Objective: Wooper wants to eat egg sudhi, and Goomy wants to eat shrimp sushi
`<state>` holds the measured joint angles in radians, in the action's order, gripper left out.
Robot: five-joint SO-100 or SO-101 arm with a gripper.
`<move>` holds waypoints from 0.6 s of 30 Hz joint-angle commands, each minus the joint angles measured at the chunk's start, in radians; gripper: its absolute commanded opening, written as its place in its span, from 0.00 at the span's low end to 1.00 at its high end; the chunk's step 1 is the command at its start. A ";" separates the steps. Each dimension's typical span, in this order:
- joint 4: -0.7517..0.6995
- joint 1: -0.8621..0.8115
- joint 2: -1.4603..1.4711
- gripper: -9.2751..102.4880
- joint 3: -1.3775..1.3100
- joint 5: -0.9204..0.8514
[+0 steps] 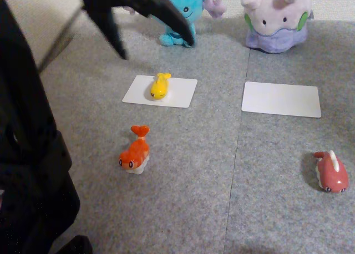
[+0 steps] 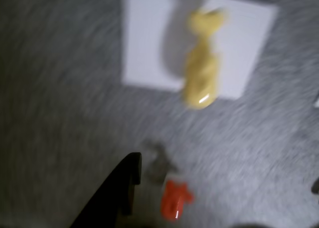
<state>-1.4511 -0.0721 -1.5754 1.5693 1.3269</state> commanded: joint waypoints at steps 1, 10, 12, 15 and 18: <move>-0.034 0.008 -0.133 0.48 0.087 -0.040; 0.262 0.006 -0.641 0.48 0.822 -0.080; 0.310 -0.011 -0.744 0.48 0.919 -0.078; 0.327 -0.038 -0.864 0.48 0.969 -0.094; 0.314 -0.041 -0.885 0.48 0.973 -0.101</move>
<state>-1.1413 -0.1104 -2.4191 2.5403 1.2410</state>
